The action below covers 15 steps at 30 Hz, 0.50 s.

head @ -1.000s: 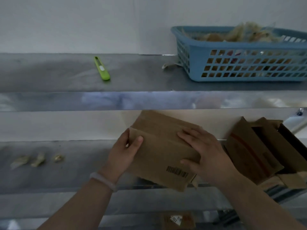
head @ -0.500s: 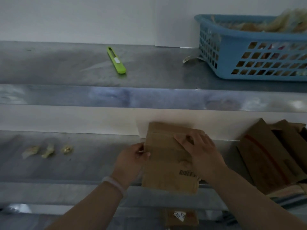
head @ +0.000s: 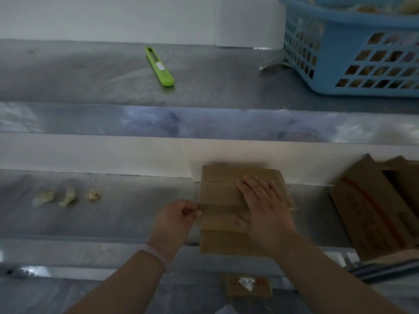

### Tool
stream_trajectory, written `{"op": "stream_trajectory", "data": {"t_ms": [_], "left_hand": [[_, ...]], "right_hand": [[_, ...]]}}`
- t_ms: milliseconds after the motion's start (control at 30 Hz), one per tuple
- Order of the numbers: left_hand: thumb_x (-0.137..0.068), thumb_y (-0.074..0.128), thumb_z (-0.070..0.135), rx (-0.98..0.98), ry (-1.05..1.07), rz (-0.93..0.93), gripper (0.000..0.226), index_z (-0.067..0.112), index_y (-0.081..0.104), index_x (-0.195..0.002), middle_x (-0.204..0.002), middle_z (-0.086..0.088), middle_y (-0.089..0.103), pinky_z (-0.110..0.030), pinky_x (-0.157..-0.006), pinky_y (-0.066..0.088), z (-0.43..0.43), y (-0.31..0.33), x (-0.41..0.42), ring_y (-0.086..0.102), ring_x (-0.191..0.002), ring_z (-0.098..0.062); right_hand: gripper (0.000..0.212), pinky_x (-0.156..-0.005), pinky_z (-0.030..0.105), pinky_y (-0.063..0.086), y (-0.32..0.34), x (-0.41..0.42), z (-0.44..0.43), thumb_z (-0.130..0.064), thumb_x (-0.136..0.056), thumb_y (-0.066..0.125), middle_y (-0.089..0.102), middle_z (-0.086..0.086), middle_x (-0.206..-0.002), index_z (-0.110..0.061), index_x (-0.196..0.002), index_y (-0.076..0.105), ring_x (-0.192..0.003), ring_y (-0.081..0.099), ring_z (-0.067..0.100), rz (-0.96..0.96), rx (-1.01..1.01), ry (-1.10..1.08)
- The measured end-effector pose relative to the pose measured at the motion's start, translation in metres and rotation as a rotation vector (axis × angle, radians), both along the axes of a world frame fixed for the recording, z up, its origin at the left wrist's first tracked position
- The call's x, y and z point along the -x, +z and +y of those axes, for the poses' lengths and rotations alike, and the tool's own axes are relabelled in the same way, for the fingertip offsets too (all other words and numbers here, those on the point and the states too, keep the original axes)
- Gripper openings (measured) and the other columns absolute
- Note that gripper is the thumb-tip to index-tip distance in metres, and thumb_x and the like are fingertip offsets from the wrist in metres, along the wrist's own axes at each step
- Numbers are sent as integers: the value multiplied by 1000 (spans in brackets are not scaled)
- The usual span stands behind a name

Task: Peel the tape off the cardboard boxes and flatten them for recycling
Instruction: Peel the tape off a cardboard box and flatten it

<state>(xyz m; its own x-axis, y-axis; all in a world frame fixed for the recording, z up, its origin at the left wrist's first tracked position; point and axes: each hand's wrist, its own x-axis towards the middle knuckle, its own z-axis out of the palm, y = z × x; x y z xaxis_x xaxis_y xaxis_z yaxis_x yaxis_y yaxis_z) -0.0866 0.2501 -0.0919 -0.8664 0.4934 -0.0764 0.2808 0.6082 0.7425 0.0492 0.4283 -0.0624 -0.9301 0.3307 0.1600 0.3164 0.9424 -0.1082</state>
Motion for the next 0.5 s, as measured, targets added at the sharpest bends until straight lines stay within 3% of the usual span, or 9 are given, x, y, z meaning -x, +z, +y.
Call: {"op": "stream_trajectory", "data": {"t_ms": [100, 167, 267, 333, 400, 500], "left_hand": [[-87, 66, 25, 51, -69, 98, 14, 28, 61, -74, -67, 14, 58, -12, -54, 37, -2, -1, -1, 53, -63, 1], [-89, 63, 23, 33, -90, 111, 15, 24, 60, -74, -70, 8, 61, -24, -59, 47, -1, -2, -3, 57, -65, -6], [-89, 63, 19, -82, -30, -65, 10, 17, 61, -79, -78, -4, 68, -36, -75, 53, 0, -4, -6, 64, -77, -20], [-88, 65, 18, -133, 16, -134, 8, 17, 62, -81, -80, -6, 69, -34, -76, 53, -1, -7, -8, 65, -80, -23], [-86, 68, 21, -164, 53, -128, 7, 20, 61, -84, -79, -2, 68, -21, -67, 50, -2, -8, -9, 65, -77, -18], [-85, 70, 23, -225, 96, -200, 24, 23, 60, -107, -93, 3, 68, -19, -69, 49, -2, -5, -7, 64, -83, -13]], "right_hand": [[73, -121, 43, 7, -3, 0, -1, -53, -89, 56, 29, 1, -157, -21, -150, 32, -147, 21, 22, 6, -14, -1], [72, -121, 44, 9, -4, -1, 0, -52, -89, 56, 30, 1, -157, -21, -150, 32, -146, 22, 22, 3, -17, -7], [72, -121, 45, 13, -5, 0, -1, -53, -88, 56, 34, 2, -155, -20, -149, 35, -145, 26, 23, 10, -25, -13], [72, -121, 44, 11, -5, 0, -2, -53, -88, 56, 34, 1, -155, -20, -149, 34, -145, 26, 22, 6, -28, -20], [73, -120, 45, 14, -5, 0, -4, -52, -86, 60, 36, 2, -154, -20, -148, 37, -144, 28, 23, 14, -32, -26], [73, -117, 48, 24, -6, -1, -4, -48, -81, 69, 45, 4, -148, -16, -142, 46, -140, 38, 25, 58, -37, -29]]}}
